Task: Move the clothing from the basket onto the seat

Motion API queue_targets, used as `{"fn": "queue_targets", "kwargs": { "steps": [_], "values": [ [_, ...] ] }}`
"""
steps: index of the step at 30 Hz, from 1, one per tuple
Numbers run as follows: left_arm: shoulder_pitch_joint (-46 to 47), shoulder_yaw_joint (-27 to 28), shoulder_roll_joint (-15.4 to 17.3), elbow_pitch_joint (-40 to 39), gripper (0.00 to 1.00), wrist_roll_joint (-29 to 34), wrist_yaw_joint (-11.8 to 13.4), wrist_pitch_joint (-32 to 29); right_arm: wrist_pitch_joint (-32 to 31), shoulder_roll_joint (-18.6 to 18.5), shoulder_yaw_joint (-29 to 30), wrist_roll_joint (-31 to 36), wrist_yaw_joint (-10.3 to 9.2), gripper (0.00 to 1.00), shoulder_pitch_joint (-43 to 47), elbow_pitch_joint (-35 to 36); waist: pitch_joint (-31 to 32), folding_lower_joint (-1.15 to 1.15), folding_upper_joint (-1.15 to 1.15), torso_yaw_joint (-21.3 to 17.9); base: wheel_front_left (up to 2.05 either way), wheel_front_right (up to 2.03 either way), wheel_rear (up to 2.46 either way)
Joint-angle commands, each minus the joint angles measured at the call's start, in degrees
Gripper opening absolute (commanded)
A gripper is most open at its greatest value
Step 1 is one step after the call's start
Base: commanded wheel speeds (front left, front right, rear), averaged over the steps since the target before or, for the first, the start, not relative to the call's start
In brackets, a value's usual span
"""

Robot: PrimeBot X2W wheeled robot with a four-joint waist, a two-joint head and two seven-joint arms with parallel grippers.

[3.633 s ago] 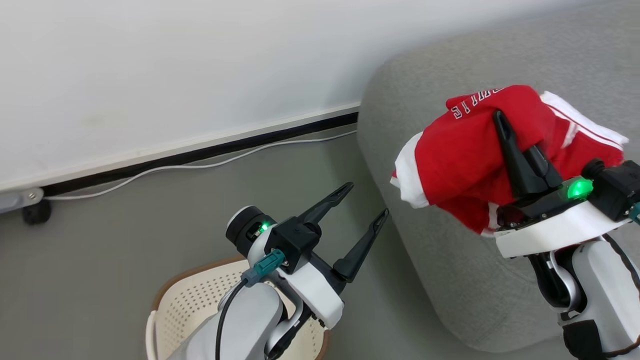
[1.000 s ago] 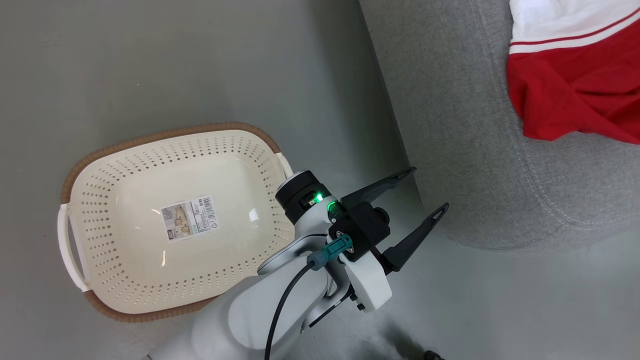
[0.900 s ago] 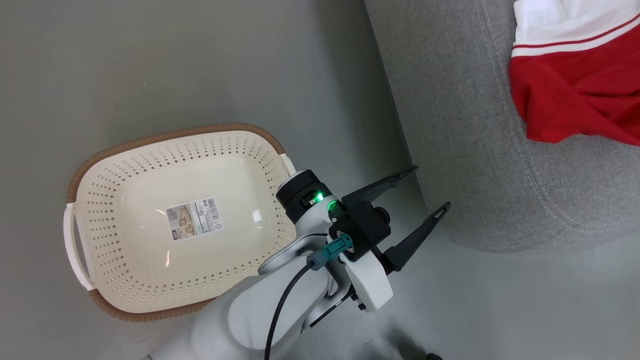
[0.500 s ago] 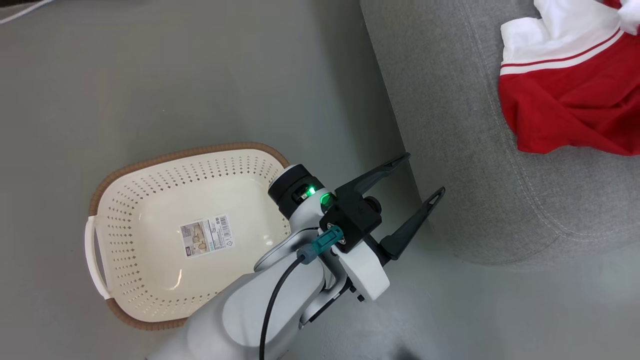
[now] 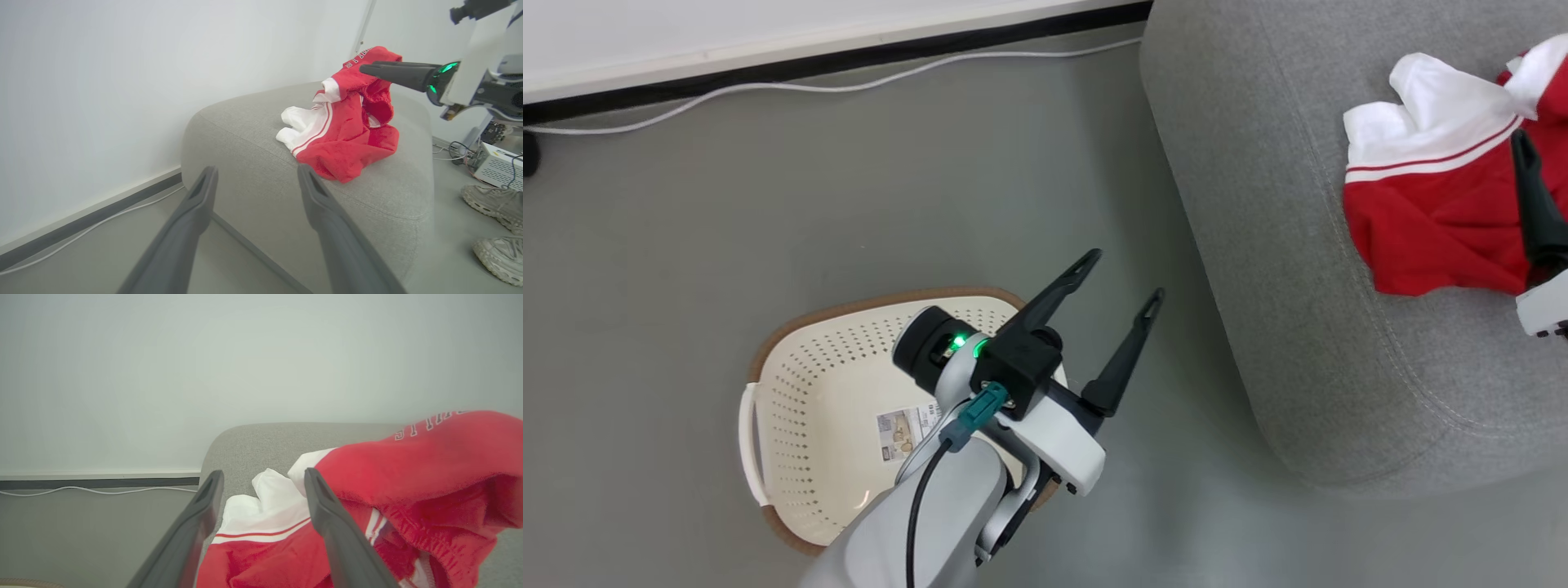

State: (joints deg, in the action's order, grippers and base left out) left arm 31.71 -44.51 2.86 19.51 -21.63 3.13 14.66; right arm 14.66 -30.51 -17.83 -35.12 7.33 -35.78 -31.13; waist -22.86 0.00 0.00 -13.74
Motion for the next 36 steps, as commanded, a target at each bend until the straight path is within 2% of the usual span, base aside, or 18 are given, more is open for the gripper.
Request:
{"fn": "queue_targets", "kwargs": {
  "steps": [1,6,17,25,29,36],
  "values": [
    [-1.7,3.6,0.0,-1.4,1.00,1.2,1.0,0.3,0.3,-1.1,-0.4,0.6,0.16,1.00,2.3,2.8,2.7,0.00,0.00,3.0,0.00,0.00,0.00],
    [-5.1,8.8,0.0,-1.7,1.00,3.0,2.4,0.3,0.3,-0.1,-0.5,1.4,0.16,1.00,3.5,5.6,5.2,0.00,0.00,6.2,0.00,0.00,0.00],
    [-16.6,24.6,1.4,-4.1,1.00,5.2,4.2,0.3,0.3,4.1,-2.0,4.0,0.16,1.00,8.0,9.0,12.9,0.00,0.00,13.0,0.00,0.00,0.00],
    [-23.9,34.9,1.7,-5.0,1.00,7.9,5.1,0.3,0.3,8.0,-2.5,6.6,0.16,1.00,12.7,9.8,16.7,0.00,0.00,14.0,0.00,0.00,0.00],
    [-27.6,36.7,1.1,-6.6,1.00,10.2,5.7,0.3,0.3,9.6,-1.4,8.0,0.16,1.00,15.1,10.5,17.9,0.00,0.00,13.9,0.00,0.00,0.00],
    [-31.6,40.9,0.6,-8.3,1.00,10.9,4.6,0.3,0.3,12.5,1.6,10.1,0.16,1.00,20.5,11.8,20.1,0.00,0.00,13.3,0.00,0.00,0.00]
  ]
}}
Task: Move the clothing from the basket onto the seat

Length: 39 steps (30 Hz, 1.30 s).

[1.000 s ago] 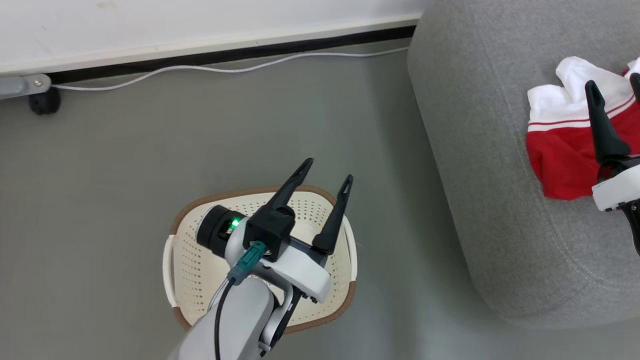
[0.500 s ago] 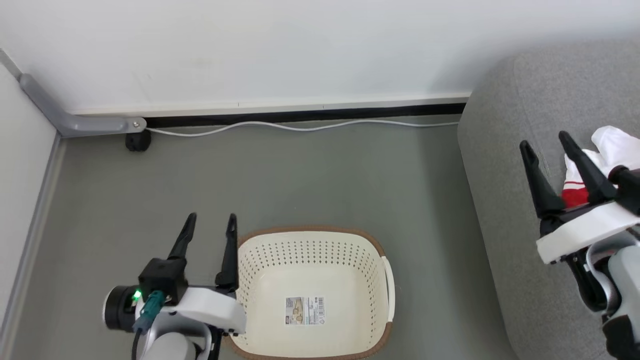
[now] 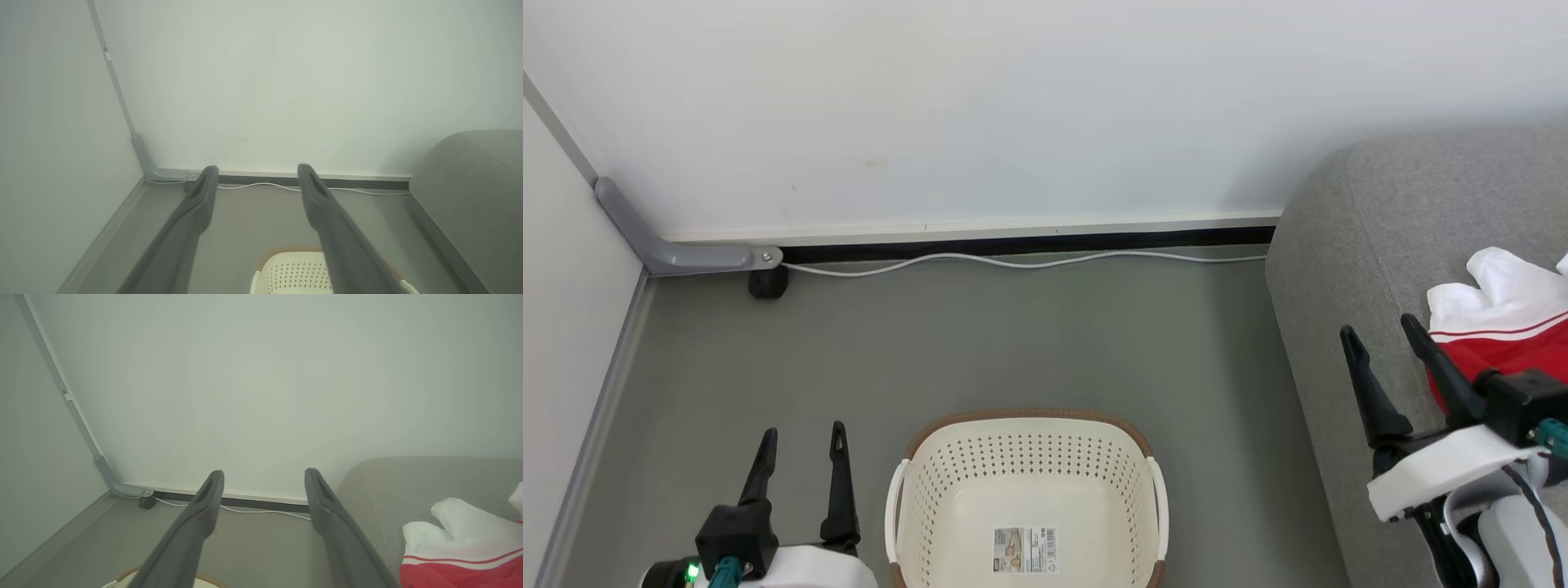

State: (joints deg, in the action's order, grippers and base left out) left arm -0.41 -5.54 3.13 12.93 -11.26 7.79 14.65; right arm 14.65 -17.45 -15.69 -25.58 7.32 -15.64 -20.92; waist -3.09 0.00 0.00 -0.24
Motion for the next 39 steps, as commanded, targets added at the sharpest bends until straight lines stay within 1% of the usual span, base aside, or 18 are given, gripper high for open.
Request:
{"fn": "queue_targets", "kwargs": {
  "steps": [1,5,11,16,28,31,32,35,39],
  "values": [
    [-0.2,2.1,0.2,-2.1,1.00,0.6,0.0,0.3,0.3,0.0,0.1,1.0,0.17,1.00,1.2,1.5,0.7,0.00,0.00,-0.3,0.00,0.00,0.00],
    [-2.4,2.7,-0.1,-3.7,1.00,0.7,0.5,0.3,0.3,2.0,1.7,2.9,0.17,1.00,4.5,0.9,1.9,0.00,0.00,-0.7,0.00,0.00,0.00],
    [-4.3,3.3,-0.2,-5.2,1.00,0.1,0.6,0.3,0.3,4.5,5.1,5.1,0.17,1.00,7.9,0.5,2.5,0.00,0.00,-1.4,0.00,0.00,0.00],
    [-4.9,2.8,-0.2,-5.7,1.00,-0.6,1.1,0.3,0.3,5.0,5.2,6.2,0.17,1.00,8.7,0.5,2.5,0.00,0.00,-2.0,0.00,0.00,0.00],
    [-5.3,1.2,-0.2,-5.3,1.00,-2.0,1.1,0.3,0.3,5.6,5.7,6.4,0.17,1.00,8.1,0.5,2.6,0.00,0.00,-3.0,0.00,0.00,0.00],
    [-5.2,0.8,-0.2,-5.0,1.00,-3.1,0.6,0.3,0.3,5.6,5.9,6.3,0.17,1.00,7.8,0.9,2.6,0.00,0.00,-3.0,0.00,0.00,0.00],
    [-6.5,-0.9,-0.5,-3.4,0.00,-3.0,0.6,0.0,0.0,6.3,6.5,6.0,0.00,0.00,9.3,-0.6,2.6,0.00,0.00,-3.0,0.00,0.00,0.00],
    [-6.6,-1.0,-0.8,-1.2,0.00,-3.0,0.5,0.0,0.0,7.2,5.9,5.9,-0.01,0.00,10.6,-2.4,2.6,0.00,0.00,-3.0,0.00,0.00,0.00],
    [-6.3,-0.7,-0.7,-1.2,0.00,-5.6,0.0,-0.6,-0.7,7.5,6.4,3.6,-0.01,0.00,10.5,-2.1,2.6,-0.04,0.00,-2.9,0.00,0.00,0.00]
  ]
}}
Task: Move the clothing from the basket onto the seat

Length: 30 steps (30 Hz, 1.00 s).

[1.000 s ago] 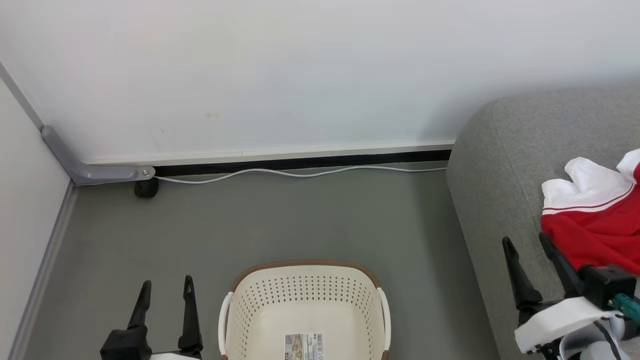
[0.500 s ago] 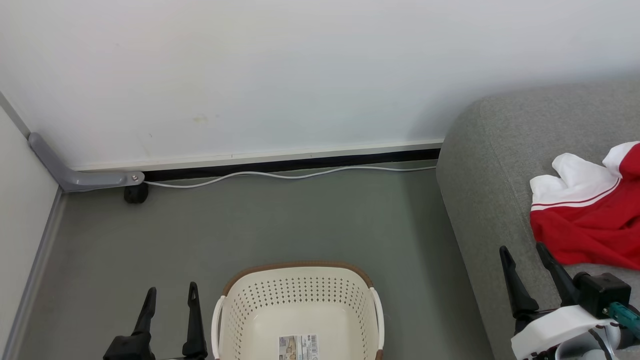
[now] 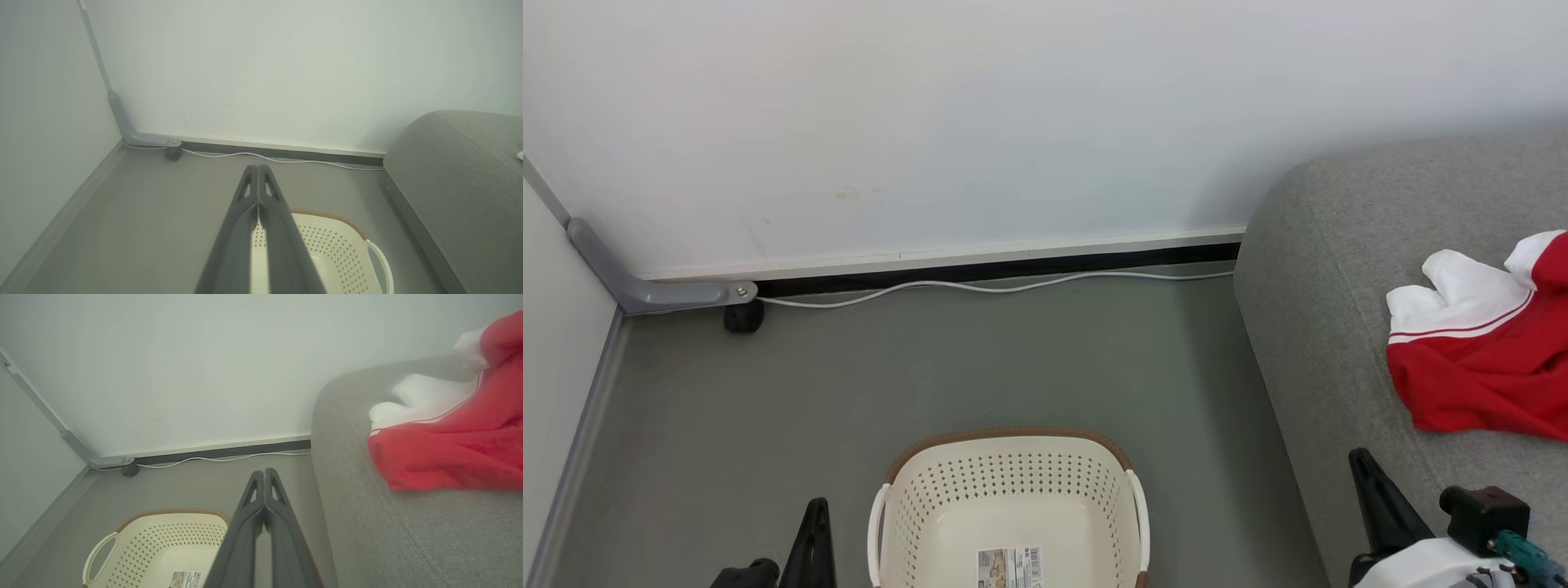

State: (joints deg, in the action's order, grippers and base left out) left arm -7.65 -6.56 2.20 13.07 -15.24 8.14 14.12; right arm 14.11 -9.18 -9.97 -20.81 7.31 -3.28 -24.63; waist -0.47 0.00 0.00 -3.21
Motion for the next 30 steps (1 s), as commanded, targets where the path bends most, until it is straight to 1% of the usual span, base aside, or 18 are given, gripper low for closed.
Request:
{"fn": "queue_targets", "kwargs": {
  "steps": [1,3,6,8,30],
  "values": [
    [1.1,0.4,0.2,-1.4,0.00,-2.2,-0.4,-0.2,-0.3,-0.7,0.8,-1.8,0.01,0.00,-1.8,1.7,0.1,-0.08,0.00,0.1,0.00,0.00,0.00],
    [1.2,0.6,0.3,-1.3,0.00,-3.5,-0.7,-0.6,-0.7,-0.6,1.1,-2.9,0.01,0.00,-1.8,1.9,0.1,-0.13,0.00,0.1,0.00,0.00,0.00],
    [1.6,0.8,0.3,-1.2,0.00,-5.5,-1.0,-1.0,-1.2,-0.4,1.4,-4.7,0.01,0.00,-1.8,2.1,0.1,-0.03,0.00,0.2,0.00,0.00,0.00],
    [1.8,1.0,0.4,-1.2,0.00,-6.7,-1.3,-1.3,-1.5,-0.3,1.7,-5.8,0.02,0.00,-1.8,2.2,0.0,0.00,0.00,0.3,0.00,0.00,0.00],
    [4.1,2.9,0.7,-0.6,0.00,-20.1,-4.0,-4.6,-5.1,0.9,4.5,-18.0,0.05,0.00,-2.1,3.7,0.1,0.00,0.00,0.8,0.00,0.00,0.00]
  ]
}}
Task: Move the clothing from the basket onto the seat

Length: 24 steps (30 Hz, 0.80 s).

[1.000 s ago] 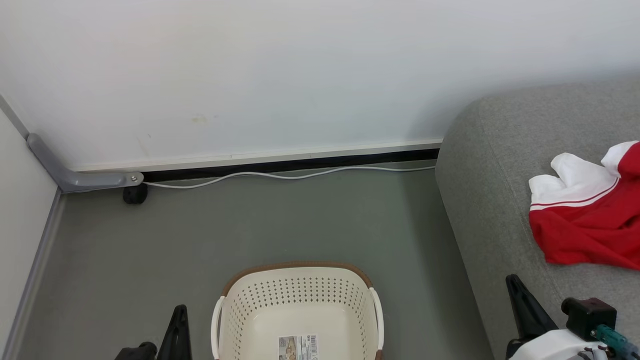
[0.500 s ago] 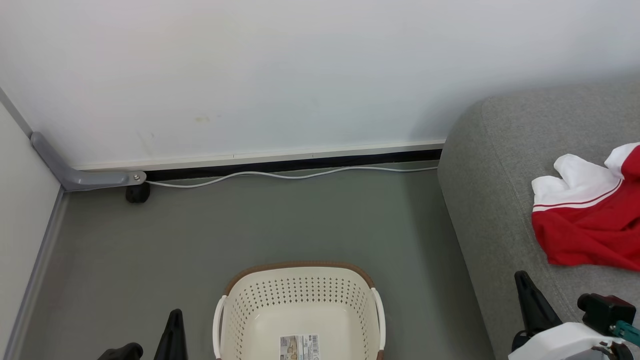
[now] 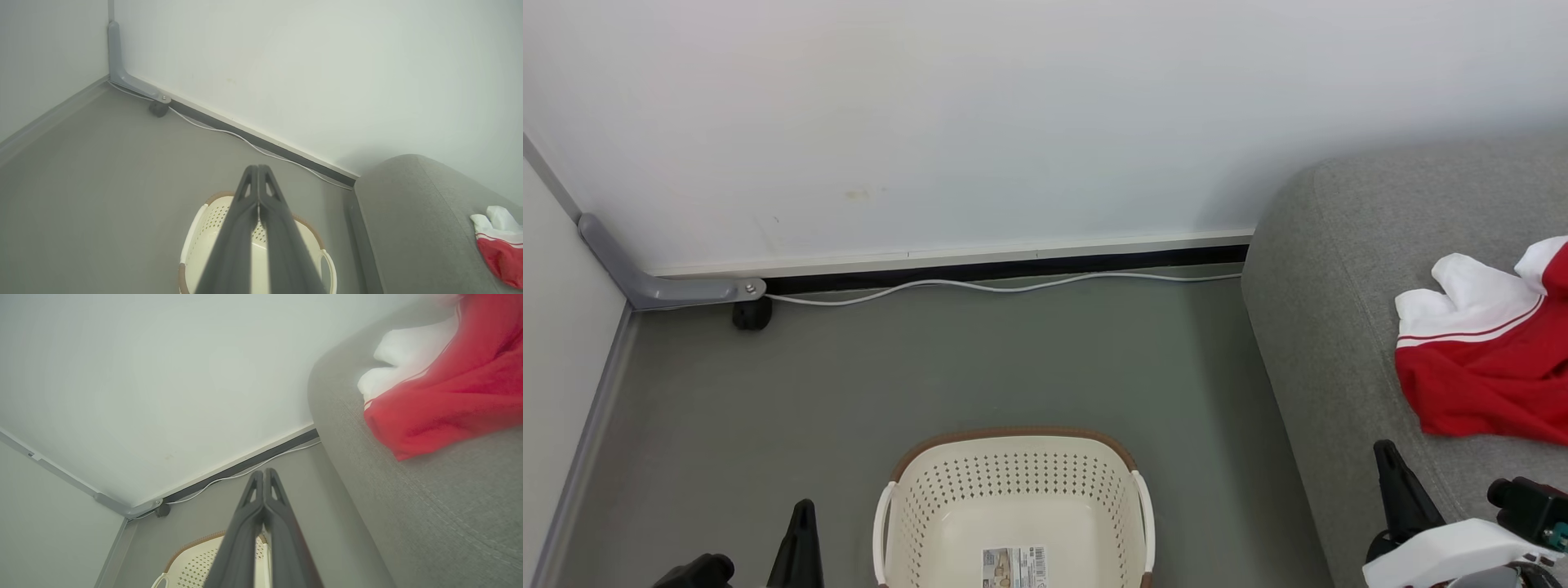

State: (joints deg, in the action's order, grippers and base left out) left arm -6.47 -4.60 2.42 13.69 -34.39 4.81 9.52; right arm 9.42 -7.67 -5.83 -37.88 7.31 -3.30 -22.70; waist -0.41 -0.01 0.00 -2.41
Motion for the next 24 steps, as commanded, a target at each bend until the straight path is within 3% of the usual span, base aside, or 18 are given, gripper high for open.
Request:
{"fn": "queue_targets", "kwargs": {
  "steps": [1,24],
  "values": [
    [3.0,1.0,0.5,-1.3,0.00,-1.6,-0.8,-0.2,-0.5,-0.5,0.5,-1.5,0.05,0.00,-2.1,1.9,0.0,0.01,0.00,0.0,0.00,0.00,0.00],
    [5.4,3.3,0.7,-0.9,0.00,-16.0,-3.7,-3.9,-4.4,0.8,3.5,-14.8,0.08,0.00,-2.3,3.6,0.1,0.01,0.00,0.6,0.00,0.00,0.00]
  ]
}}
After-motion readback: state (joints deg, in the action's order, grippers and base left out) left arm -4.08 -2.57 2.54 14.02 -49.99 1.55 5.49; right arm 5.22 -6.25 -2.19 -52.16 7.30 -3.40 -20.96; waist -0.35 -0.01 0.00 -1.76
